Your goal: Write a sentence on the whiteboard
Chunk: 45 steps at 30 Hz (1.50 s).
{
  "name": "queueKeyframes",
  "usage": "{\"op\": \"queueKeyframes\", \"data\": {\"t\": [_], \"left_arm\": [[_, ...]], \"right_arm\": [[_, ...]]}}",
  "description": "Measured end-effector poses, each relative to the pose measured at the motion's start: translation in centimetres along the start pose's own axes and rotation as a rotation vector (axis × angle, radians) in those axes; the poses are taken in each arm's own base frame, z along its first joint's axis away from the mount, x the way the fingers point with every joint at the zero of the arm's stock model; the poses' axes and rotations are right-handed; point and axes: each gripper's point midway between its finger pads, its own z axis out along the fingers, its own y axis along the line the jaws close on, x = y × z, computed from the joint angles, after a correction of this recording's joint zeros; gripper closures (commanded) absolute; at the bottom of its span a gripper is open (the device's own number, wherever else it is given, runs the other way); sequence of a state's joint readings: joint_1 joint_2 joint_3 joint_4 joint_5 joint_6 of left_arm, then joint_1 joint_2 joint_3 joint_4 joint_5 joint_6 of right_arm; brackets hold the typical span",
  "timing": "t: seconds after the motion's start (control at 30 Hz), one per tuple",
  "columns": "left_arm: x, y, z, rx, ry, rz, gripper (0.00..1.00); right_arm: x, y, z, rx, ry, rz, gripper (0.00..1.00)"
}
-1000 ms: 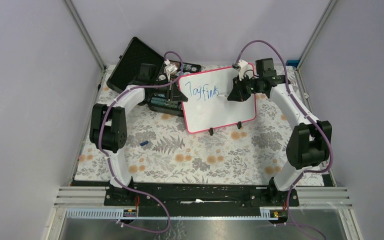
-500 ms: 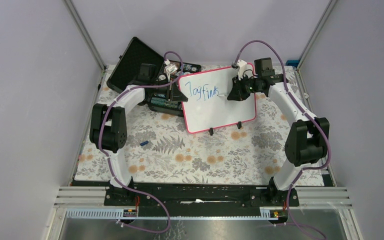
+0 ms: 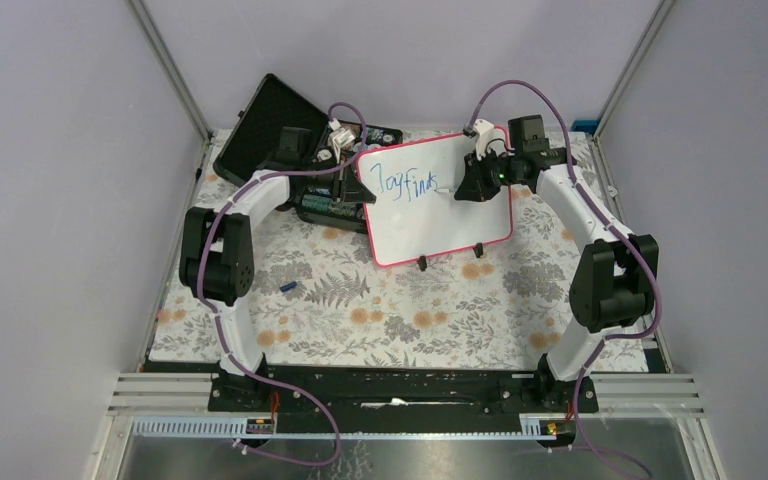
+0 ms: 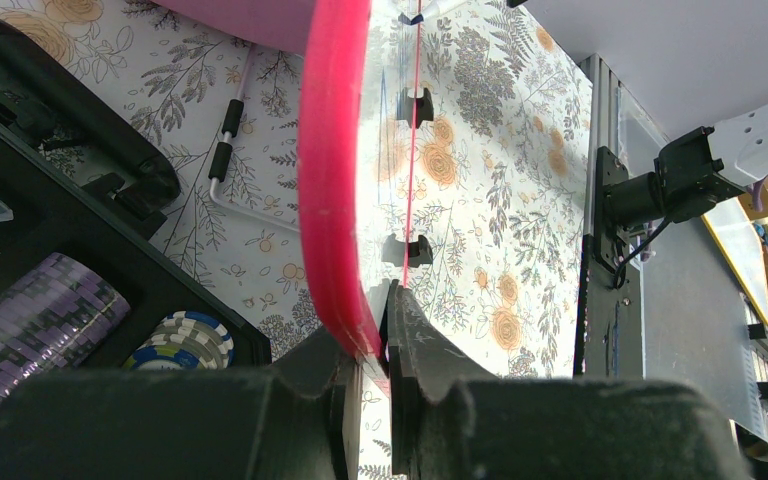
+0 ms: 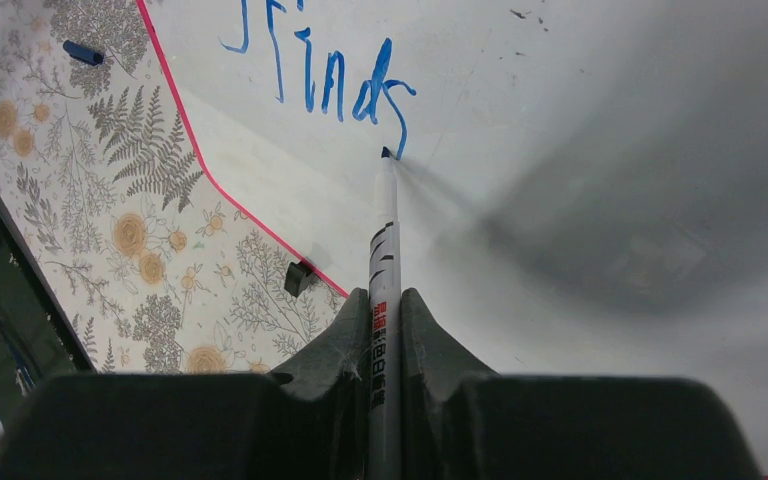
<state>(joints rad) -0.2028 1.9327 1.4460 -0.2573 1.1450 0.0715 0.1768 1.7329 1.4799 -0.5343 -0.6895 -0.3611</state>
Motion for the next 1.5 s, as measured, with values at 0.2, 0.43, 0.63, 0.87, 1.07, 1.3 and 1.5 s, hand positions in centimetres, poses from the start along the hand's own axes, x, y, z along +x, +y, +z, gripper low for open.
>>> {"op": "queueKeyframes", "data": {"t": [0.2, 0.43, 0.63, 0.87, 1.07, 1.3, 1.5], "left_arm": [[0.00, 0.01, 0.00, 0.000, 0.000, 0.000, 1.00], [0.00, 0.01, 0.00, -0.001, 0.000, 0.000, 1.00], [0.00, 0.02, 0.00, -0.001, 0.000, 0.000, 1.00], [0.00, 0.02, 0.00, -0.001, 0.000, 0.000, 1.00], [0.00, 0.02, 0.00, -0.001, 0.000, 0.000, 1.00], [0.00, 0.02, 0.00, -0.001, 0.000, -0.001, 1.00], [0.00, 0.02, 0.00, -0.001, 0.000, 0.000, 1.00]], "right_arm": [[0.01, -0.04, 0.00, 0.002, 0.001, 0.000, 1.00], [0.10, -0.21, -0.06, 0.016, 0.008, 0.001, 1.00], [0.08, -0.22, -0.07, 0.016, 0.008, 0.001, 1.00], [0.09, -0.22, -0.08, 0.017, 0.008, 0.004, 1.00], [0.09, -0.22, -0.08, 0.018, 0.008, 0.011, 1.00], [0.04, -0.27, -0.12, 0.024, 0.008, 0.018, 1.00], [0.03, -0.27, -0.12, 0.024, 0.008, 0.019, 1.00]]}}
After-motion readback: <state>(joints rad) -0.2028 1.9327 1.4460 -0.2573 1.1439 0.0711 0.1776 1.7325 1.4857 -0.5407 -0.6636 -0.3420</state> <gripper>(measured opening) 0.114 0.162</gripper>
